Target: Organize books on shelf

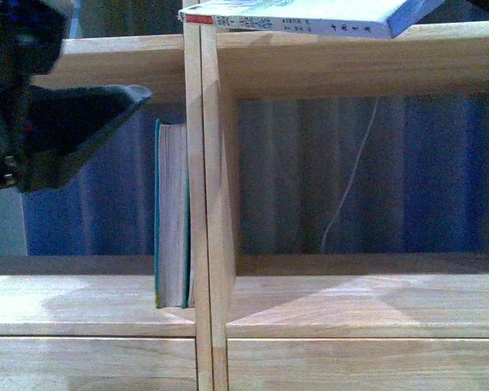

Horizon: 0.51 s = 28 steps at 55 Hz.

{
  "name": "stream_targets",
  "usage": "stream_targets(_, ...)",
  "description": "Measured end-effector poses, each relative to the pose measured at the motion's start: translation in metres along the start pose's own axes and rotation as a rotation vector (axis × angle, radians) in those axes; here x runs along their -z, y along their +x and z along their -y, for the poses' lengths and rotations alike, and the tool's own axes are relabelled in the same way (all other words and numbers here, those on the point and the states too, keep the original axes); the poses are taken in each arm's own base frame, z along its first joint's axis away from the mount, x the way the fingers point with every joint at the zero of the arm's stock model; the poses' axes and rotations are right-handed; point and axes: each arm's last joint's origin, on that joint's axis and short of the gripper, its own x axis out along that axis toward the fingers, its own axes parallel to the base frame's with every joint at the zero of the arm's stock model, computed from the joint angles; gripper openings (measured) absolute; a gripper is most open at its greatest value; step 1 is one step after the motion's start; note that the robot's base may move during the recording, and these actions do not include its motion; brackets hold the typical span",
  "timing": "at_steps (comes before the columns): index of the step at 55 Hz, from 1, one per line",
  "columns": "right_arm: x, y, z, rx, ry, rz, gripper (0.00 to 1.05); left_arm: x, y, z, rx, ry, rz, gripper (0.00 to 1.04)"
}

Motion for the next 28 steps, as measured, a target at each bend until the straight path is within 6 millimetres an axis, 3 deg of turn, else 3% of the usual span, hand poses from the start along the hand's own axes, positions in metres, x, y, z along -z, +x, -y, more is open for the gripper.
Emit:
stream_targets(10,-0.002,0.000,0.001,-0.007,0.001,-0.002,0.07,0.008,0.017,0.008,0.017,-0.008,-0.036,0.97)
stream_targets(28,-0.005,-0.010,-0.014,-0.067,0.004,-0.003,0.07,0.002,0.027,0.008,0.008,0.026,-0.041,0.97)
